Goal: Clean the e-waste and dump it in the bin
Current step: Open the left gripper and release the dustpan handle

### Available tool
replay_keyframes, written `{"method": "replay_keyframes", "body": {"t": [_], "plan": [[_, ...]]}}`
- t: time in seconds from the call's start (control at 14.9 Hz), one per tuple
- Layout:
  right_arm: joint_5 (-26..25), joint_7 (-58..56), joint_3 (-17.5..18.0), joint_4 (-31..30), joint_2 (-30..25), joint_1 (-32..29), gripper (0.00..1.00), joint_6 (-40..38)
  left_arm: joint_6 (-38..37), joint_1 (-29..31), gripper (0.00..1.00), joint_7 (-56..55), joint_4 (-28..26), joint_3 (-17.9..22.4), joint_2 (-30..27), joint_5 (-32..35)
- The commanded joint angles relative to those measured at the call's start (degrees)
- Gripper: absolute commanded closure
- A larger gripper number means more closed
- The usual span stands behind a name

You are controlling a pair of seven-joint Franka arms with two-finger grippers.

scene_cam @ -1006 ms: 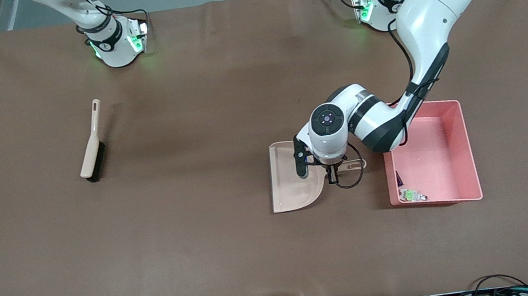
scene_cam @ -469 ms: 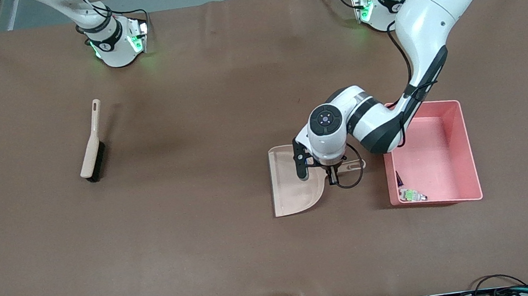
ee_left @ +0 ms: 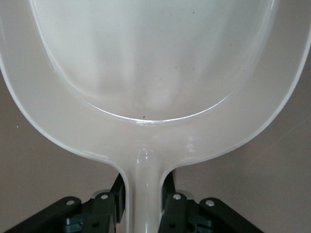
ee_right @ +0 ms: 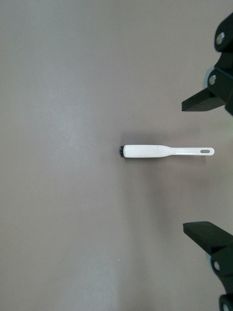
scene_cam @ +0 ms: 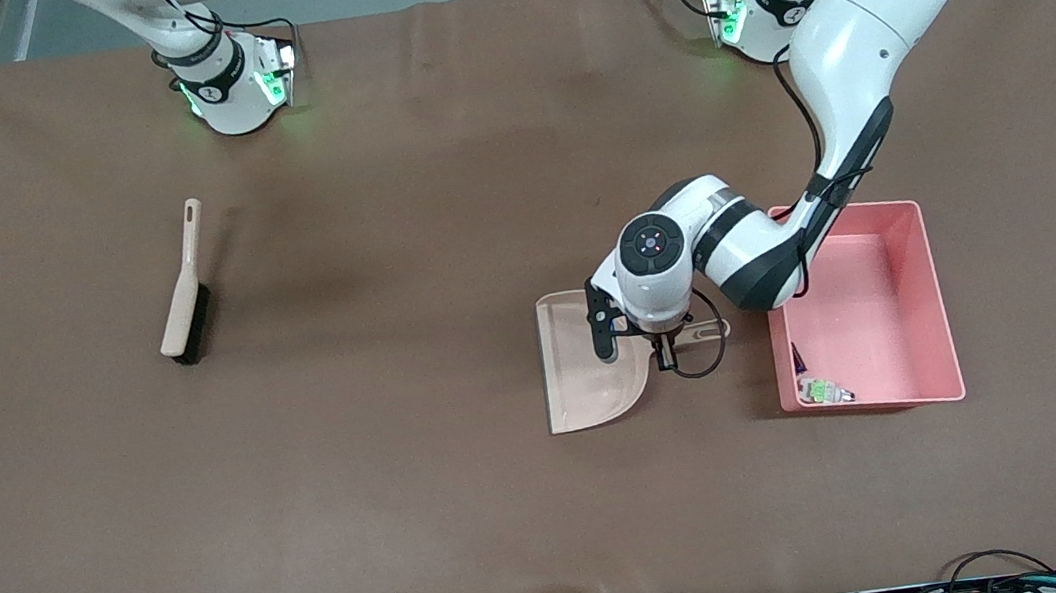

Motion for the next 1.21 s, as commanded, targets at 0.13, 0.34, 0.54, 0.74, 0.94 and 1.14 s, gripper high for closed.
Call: {"method": "replay_keyframes", "body": {"t": [0.13,0.34,0.54,0.74,0.94,1.14], "plan": [[-0.5,0.1,0.4,-2.3,-2.1,-0.2,0.0,0.9,0.2,0.0,0.0,-0.6,1.0,0.2,-0.7,0.2],[-0.6,0.2,0.5,-2.3,-2.0,-0.1,0.0,1.7,-0.4,2.4,0.0,-0.8,1.3,-0.2,-4.9,-5.2],[-0.5,0.3,0.6,-2.3,-2.2,0.1,0.0,1.2,-1.5,5.9,0.0,-5.2,1.3,-0.1,-12.0,-14.2],[-0.5,0.3,0.7,-2.3,-2.2,0.2,0.0,1.3,-5.1,9.2,0.0,-14.5,1.3,-0.1,-18.7,-18.7],[-0.5,0.3,0.8,-2.3,-2.2,0.2,0.0,1.3,-9.6,11.7,0.0,-26.1,1.5,0.0,-24.5,-22.2],[-0.6,0.4,0.8,-2.3,-2.3,0.2,0.0,1.2,-15.8,13.6,0.0,-38.4,1.5,0.0,-29.0,-22.2]]}}
